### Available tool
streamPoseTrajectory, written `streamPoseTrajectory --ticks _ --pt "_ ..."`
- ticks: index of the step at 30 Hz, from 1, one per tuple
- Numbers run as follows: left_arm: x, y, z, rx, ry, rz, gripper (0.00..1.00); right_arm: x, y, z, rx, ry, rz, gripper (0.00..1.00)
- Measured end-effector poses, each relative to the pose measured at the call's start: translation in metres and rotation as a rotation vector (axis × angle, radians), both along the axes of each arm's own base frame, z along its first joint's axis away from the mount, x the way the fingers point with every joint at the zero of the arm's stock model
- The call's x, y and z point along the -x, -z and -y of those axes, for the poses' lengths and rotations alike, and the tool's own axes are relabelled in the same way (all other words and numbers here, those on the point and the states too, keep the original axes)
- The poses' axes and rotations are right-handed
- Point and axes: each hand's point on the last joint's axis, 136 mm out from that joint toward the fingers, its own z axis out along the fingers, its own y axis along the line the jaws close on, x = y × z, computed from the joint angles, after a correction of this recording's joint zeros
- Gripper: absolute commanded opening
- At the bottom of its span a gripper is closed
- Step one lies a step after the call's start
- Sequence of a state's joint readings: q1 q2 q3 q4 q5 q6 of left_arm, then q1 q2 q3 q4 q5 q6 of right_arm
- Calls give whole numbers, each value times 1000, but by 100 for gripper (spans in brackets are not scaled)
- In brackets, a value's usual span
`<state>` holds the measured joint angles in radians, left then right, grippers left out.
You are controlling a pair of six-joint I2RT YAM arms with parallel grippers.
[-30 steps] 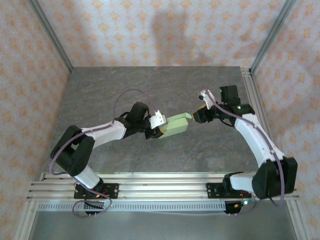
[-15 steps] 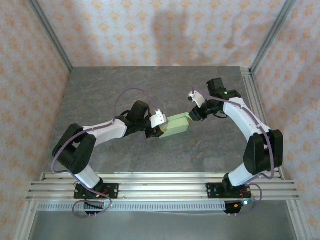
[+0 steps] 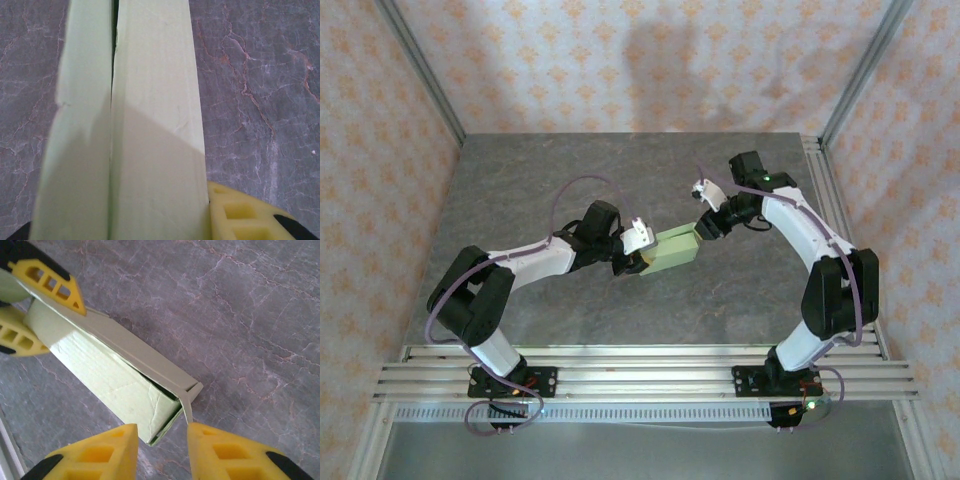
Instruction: Fold the paper box
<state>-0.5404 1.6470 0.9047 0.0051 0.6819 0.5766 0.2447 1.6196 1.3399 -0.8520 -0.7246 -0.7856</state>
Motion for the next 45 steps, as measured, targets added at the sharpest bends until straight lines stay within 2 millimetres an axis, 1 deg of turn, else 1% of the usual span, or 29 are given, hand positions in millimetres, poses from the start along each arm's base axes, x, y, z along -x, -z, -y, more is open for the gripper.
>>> streamPoseTrajectory --ticks 6,9,14,20,22,24,27,32,38,41,42,43,44,45 --pt "0 0 -1 4 0 -3 35 -2 -1 -1 -3 4 6 37" --pt "0 0 0 7 3 -3 35 -4 0 0 3 7 10 43" --pt "0 0 0 8 5 -5 35 -9 7 1 25 15 9 55" --pt "0 -1 0 9 5 -4 36 -17 8 6 54 33 41 62" --pt "0 -1 0 8 5 -5 35 -18 9 7 66 31 53 62" --pt "0 0 0 8 5 -5 36 -19 8 8 75 26 63 59" --pt "0 0 0 8 5 -5 35 -17 8 8 76 9 67 49" --pt "0 0 0 8 5 -6 35 -11 7 7 71 -13 37 23" --pt "0 0 0 8 5 -7 35 -11 8 5 65 -23 13 4" --pt "-1 0 0 8 4 -7 35 -9 8 3 63 -32 9 4" --pt "-1 0 0 8 4 -7 35 -9 8 3 63 -32 8 7" --pt "-1 0 0 8 4 -7 36 -9 8 3 63 -31 7 17" --pt "-1 0 0 8 4 -7 35 -9 8 3 63 -31 7 21" --pt "0 0 0 8 4 -7 36 -9 8 2 64 -34 9 22"
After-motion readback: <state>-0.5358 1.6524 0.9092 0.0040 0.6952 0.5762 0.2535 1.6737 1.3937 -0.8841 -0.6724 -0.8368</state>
